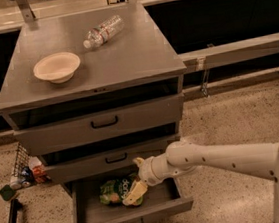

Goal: Pick green rice chip bag from bottom drawer and place on counter

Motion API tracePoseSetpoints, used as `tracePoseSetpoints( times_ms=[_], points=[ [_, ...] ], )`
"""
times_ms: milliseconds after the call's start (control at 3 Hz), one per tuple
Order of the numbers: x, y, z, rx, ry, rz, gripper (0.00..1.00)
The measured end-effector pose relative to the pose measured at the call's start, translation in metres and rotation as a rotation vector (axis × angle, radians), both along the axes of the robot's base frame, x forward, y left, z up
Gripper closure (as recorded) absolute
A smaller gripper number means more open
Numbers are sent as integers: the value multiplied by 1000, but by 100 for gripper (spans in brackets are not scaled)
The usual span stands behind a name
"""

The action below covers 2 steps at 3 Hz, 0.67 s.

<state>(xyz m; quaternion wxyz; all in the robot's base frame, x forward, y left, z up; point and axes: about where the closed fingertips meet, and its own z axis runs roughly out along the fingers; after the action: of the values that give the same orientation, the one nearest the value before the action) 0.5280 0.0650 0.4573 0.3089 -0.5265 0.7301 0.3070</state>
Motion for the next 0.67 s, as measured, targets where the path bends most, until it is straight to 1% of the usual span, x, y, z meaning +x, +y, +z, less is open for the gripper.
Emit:
tracePoseSetpoints(
  times_ms=[333,667],
  points=[
    [17,24,-70,31,58,14,0],
    [23,39,-138,5,122,34,0]
  ],
)
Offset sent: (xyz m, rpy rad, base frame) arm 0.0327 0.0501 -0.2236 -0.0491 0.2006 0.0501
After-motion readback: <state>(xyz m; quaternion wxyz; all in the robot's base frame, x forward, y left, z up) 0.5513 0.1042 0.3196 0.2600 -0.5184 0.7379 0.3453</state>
